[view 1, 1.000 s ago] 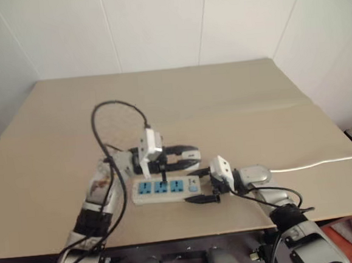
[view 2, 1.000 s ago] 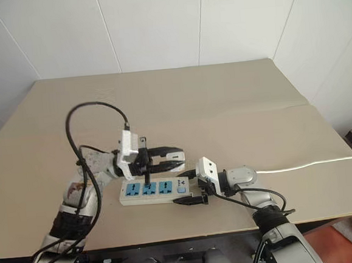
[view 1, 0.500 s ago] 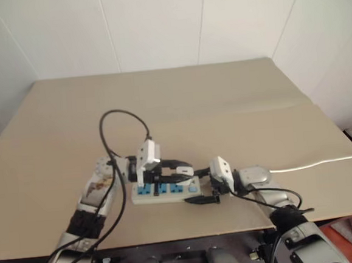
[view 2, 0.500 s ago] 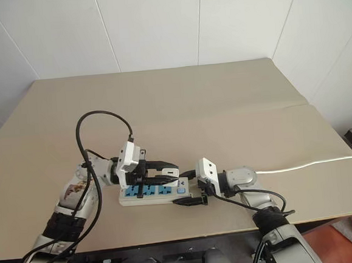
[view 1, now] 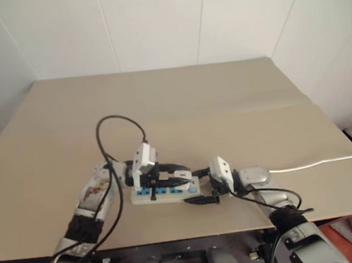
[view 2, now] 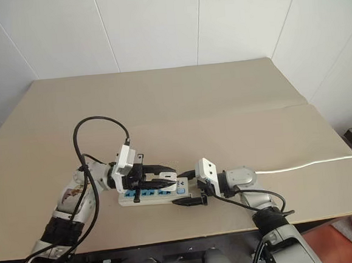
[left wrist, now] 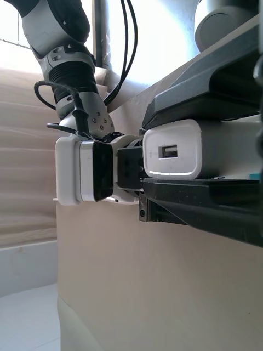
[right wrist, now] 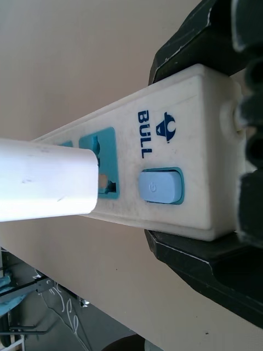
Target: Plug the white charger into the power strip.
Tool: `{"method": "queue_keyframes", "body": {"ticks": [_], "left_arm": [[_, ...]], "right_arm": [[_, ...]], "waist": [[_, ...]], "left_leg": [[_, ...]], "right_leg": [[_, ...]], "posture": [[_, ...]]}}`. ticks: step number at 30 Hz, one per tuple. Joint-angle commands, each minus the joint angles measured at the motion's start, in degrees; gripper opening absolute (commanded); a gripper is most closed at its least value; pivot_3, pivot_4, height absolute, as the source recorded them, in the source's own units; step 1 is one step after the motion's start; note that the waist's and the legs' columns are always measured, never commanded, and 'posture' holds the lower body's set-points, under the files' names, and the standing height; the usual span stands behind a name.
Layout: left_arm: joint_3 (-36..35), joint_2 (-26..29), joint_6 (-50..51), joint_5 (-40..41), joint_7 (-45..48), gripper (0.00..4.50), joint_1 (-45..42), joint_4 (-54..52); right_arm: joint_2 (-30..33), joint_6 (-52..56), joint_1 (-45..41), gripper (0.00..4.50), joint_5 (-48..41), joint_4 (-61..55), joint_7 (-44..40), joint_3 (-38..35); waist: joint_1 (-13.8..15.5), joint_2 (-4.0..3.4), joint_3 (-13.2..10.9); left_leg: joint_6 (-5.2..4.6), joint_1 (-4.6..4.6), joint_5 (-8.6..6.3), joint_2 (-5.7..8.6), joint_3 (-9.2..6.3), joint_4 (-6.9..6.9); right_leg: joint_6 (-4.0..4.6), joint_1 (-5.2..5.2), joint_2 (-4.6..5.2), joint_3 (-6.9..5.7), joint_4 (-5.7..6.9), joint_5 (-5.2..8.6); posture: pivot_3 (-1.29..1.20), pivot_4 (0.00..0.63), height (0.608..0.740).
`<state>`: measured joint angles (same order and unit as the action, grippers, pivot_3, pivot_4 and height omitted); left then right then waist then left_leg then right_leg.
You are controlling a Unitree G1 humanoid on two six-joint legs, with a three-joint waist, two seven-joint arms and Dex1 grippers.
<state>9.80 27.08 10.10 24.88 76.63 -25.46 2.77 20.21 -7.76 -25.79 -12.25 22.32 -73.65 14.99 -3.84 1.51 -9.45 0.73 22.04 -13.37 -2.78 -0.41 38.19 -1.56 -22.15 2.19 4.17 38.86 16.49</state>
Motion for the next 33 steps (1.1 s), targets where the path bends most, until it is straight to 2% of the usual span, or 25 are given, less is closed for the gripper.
{"method": "queue_keyframes", "body": {"ticks": [1, 33], "left_arm": [[-1.27, 0.68, -1.44, 0.3, 0.62, 1.04, 0.33, -0.03], [-1.81, 1.79, -4.28, -0.05, 1.34, 1.04, 0.94, 4.84]], "right_arm": [[0.09, 0.5, 0.86, 3.43, 1.6, 0.28, -0.27, 1.53], [0.51, 1.29, 1.34, 3.43, 1.56, -0.19, -0.64, 1.65]], "waist": [[-0.01, 0.0, 0.0], [0.01, 0.0, 0.0]], "left_leg": [[0.0, 0.0, 0.0, 0.0, 0.0, 0.0], [0.0, -0.03, 0.0, 0.0, 0.0, -0.12]], "right_leg": [[0.0, 0.0, 0.0, 0.0, 0.0, 0.0], [-0.01, 0.01, 0.0, 0.0, -0.09, 0.0]], "posture": [[0.0, 0.15, 0.74], [0.0, 0.15, 0.74]]}}
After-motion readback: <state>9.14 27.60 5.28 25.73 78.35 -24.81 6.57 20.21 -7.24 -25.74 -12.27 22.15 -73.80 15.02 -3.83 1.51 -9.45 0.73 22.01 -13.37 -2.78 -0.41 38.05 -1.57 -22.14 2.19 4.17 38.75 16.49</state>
